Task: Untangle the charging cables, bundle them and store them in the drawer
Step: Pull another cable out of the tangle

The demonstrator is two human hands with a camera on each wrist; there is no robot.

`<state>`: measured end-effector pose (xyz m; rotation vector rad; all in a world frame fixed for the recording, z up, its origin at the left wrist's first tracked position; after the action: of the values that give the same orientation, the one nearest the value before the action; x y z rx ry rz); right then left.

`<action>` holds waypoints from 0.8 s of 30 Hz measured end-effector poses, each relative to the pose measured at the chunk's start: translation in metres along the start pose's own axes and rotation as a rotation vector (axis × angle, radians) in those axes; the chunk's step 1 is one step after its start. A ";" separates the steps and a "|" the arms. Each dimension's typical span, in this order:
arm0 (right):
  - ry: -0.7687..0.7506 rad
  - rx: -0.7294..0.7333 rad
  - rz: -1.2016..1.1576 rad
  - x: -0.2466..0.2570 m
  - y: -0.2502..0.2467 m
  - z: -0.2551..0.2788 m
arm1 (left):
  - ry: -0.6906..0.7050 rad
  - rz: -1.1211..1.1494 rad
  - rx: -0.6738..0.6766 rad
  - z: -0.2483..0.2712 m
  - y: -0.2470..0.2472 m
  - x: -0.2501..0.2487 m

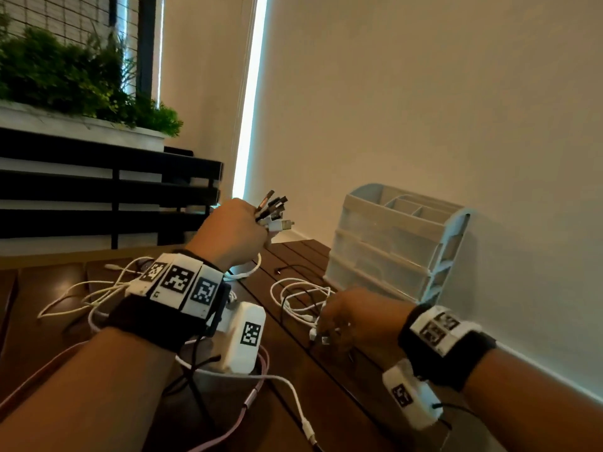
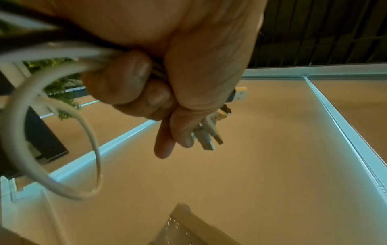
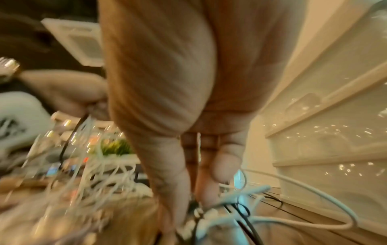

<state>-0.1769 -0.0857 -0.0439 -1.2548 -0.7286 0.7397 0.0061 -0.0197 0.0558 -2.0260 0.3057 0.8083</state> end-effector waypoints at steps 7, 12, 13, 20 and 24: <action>-0.043 -0.079 0.155 0.000 0.001 -0.020 | 0.040 0.133 0.065 0.011 0.019 -0.013; 0.111 -0.487 -0.422 -0.023 -0.060 -0.005 | 0.037 0.355 0.058 0.010 0.029 -0.016; 0.136 -0.530 -0.502 -0.027 -0.065 -0.004 | 0.031 0.384 0.055 0.011 0.031 -0.015; 0.209 -0.789 -0.845 -0.037 -0.081 0.006 | 0.017 0.449 0.049 0.012 0.038 -0.014; 0.129 -0.849 -1.023 -0.028 -0.100 0.019 | -0.040 0.537 0.084 0.013 0.046 -0.012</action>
<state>-0.1989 -0.1135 0.0556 -1.3954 -1.4796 -0.5518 -0.0314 -0.0355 0.0282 -1.8639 0.8693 1.1369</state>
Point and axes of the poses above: each hand's wrist, its own z-axis away from the middle knuckle, its own y-axis out of the palm, x = y × z, the point moved 9 cm from there along -z, towards the middle knuckle, and after that the axes turned 7 degrees about -z, right-handed, at the moved point
